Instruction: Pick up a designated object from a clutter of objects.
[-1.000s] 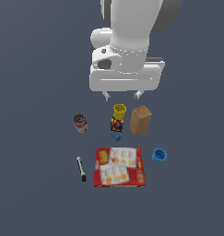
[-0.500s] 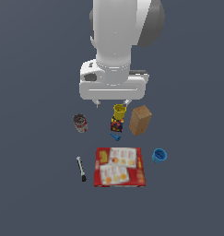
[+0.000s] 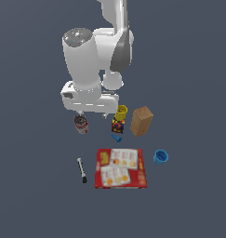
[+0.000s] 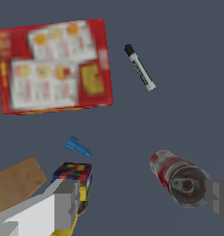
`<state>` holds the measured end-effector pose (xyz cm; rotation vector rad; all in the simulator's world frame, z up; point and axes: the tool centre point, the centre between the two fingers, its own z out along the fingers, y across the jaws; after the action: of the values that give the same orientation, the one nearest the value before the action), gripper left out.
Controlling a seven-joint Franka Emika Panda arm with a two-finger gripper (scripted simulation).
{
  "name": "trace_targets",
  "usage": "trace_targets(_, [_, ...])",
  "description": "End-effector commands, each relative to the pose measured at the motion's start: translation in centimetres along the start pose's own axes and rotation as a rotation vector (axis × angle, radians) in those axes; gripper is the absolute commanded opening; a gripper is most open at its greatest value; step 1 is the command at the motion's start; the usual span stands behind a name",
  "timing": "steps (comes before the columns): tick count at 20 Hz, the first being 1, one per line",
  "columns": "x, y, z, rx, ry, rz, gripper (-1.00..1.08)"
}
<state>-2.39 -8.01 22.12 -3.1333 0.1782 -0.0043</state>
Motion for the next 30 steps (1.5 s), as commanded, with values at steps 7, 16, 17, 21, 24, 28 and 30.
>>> trace_targets(7, [-3.6,7.1,6.4,0.002,-0.001,0.133,1.0])
trace_targets(16, [-6.1,10.3,9.1,-0.003,-0.002,0.2,1.0])
trace_targets(17, [-6.2,10.4,9.2,-0.003,-0.002,0.202,1.0])
trace_targets(21, [-6.2,10.4,9.3,-0.003,-0.003,0.202,1.0])
trace_targets(24, [-6.2,10.4,9.7,-0.003,-0.003,0.202,1.0])
trace_targets(28, [-6.3,10.5,11.1,-0.004,-0.003,0.203,1.0])
trace_targets(30, [-6.3,10.5,12.0,-0.004,-0.003,0.203,1.0])
